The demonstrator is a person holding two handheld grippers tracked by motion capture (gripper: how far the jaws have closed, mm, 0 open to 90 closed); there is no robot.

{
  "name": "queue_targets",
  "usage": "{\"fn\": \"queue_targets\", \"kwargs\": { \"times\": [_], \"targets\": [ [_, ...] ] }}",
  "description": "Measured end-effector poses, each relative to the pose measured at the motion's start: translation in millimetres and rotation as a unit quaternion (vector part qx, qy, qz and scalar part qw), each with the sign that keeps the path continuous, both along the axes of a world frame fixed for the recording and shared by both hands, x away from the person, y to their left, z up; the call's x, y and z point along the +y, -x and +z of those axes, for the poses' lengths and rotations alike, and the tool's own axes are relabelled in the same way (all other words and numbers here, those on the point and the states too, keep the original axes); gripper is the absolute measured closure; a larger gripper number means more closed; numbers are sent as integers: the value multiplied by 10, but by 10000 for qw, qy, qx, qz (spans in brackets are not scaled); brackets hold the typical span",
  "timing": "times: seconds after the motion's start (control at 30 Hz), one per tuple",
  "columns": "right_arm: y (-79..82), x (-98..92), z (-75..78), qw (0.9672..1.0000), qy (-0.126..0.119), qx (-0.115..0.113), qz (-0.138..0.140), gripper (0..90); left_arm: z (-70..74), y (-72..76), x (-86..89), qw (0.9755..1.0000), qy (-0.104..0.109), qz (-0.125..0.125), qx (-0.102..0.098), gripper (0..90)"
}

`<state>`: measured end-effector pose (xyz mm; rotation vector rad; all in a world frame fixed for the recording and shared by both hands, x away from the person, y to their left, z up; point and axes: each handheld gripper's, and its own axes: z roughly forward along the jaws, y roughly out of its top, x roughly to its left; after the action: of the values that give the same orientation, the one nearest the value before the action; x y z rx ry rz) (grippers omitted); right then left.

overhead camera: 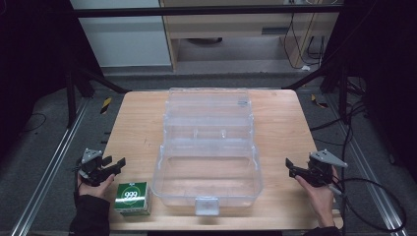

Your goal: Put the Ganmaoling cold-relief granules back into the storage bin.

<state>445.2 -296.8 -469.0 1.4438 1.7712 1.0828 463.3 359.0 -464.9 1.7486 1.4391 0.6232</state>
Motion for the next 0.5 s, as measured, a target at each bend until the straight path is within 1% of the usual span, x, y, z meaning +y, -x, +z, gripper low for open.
{"fn": "queue_targets", "kwargs": {
  "times": [0.1, 0.17, 0.23, 0.3, 0.33, 0.37, 0.43, 0.5],
  "targets": [
    [10, -5, -2, 10000, 48, 3, -26, 95, 23, 6, -15, 10000, -6, -73, -18, 397],
    [16, -7, -10, 9999, 99, 17, -50, 92, 45, 9, -20, 9999, 2, -167, -4, 389],
    [17, -9, -13, 9999, 105, 46, -28, 91, 66, 13, -30, 9997, -7, -228, -41, 387],
    [27, -4, -17, 9999, 137, 47, -15, 90, 114, 24, -40, 9993, 6, -366, -74, 376],
    [27, -4, -17, 9999, 137, 47, -15, 90, 114, 24, -40, 9993, 6, -366, -74, 372],
    [39, 2, -12, 9999, 152, 50, -19, 90, 151, 25, -50, 9989, 14, -466, -76, 369],
    [45, -1, -19, 9998, 171, 53, -30, 87, 167, 25, -60, 9987, 27, -501, -89, 356],
    [52, 0, -21, 9998, 171, 75, -23, 85, 200, 24, -83, 9980, -33, -624, -78, 350]
  ]
}}
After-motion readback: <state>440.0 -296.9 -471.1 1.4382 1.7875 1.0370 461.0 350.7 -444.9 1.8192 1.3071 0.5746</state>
